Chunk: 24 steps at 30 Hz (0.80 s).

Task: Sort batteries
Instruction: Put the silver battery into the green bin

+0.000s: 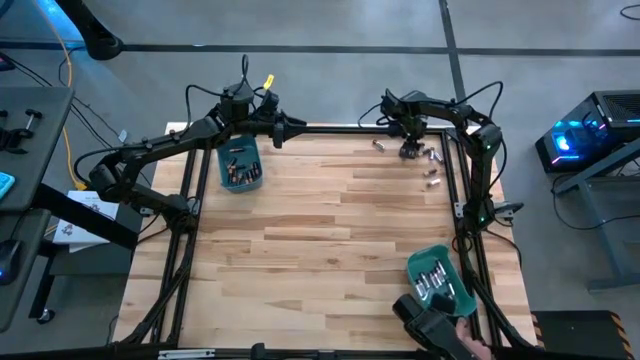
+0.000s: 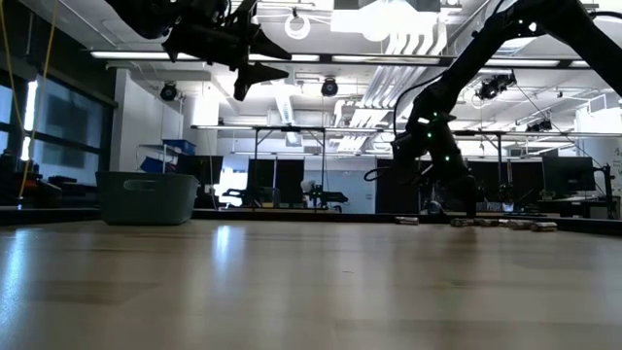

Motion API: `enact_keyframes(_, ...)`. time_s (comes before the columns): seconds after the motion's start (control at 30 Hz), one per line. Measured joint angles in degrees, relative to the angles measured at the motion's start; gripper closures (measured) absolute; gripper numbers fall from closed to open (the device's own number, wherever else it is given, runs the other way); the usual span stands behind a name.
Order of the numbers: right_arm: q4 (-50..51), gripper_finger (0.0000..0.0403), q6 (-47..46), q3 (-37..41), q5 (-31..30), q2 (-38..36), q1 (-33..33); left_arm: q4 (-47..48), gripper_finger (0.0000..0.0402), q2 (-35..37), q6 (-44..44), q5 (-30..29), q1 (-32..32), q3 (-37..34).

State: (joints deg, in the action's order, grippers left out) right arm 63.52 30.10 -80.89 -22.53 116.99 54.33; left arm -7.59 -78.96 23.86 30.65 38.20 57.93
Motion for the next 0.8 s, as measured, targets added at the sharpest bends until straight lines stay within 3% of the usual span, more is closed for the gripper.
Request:
enact_keyframes(0.23,-1.13,0.0263,1.92,-0.38,-2.1,-0.02,-0.07,0.01,0.0236,0.0,0.02,0.33,0.0,0.0)
enact_keyframes(0.47,11.75,0.0279,-2.88,-8.36,-1.12,-0.08,-0.07,-0.01,0.0236,0.0,0.0,0.33,0.0,0.0)
enact_keyframes(0.53,17.99,0.0279,-8.92,-11.52,1.56,-0.09,-0.07,0.0,0.0236,0.0,-0.02,0.33,0.0,0.0)
enact_keyframes(0.63,25.45,0.0279,-19.21,-14.07,11.48,-0.29,-0.57,-0.01,0.0236,0.0,-0.71,0.33,0.0,0.0)
enact_keyframes(0.7,26.56,0.0279,-21.49,-13.16,17.16,-0.94,-2.3,0.01,0.0236,0.0,-2.03,0.33,0.0,0.0)
enact_keyframes(0.8,26.6,0.0279,-20.82,-8.35,18.3,-3.61,-7.2,0.01,0.0236,0.0,-3.73,0.31,0.0,0.0)
